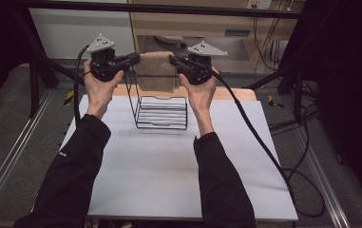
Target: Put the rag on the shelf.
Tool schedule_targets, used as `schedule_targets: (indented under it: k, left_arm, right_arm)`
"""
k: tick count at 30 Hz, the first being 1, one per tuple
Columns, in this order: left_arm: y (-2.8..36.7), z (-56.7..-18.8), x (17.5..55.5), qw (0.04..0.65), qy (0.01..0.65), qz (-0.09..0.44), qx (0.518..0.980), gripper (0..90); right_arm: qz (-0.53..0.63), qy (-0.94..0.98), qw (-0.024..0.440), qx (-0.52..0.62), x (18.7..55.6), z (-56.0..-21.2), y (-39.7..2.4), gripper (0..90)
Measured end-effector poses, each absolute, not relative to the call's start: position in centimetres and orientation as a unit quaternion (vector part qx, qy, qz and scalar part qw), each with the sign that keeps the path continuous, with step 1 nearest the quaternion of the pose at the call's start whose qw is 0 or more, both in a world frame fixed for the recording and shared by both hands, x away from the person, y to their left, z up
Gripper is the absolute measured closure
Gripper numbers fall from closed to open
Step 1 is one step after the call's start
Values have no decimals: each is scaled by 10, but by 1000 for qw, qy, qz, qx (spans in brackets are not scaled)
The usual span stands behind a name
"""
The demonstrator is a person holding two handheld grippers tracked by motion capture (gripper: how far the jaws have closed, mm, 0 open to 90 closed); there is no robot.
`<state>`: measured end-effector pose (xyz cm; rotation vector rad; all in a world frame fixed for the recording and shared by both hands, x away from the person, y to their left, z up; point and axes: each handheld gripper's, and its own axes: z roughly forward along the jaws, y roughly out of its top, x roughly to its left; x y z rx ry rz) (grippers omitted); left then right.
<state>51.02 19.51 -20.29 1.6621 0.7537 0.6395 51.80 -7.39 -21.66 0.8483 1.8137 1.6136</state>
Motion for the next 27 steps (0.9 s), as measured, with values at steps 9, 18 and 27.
schedule_targets:
  k: [9, 18, 27]
  left_arm:
    - [195, -207, 501, 558, 314, 268, 720, 852]
    - [194, -213, 492, 550, 310, 263, 730, 845]
    - [192, -221, 487, 533, 320, 252, 742, 830]
  right_arm:
    - [582, 697, 292, 299, 506, -219, -75, 826]
    - [580, 704, 282, 298, 500, -226, -79, 825]
    - [576, 713, 272, 292, 496, -236, -80, 826]
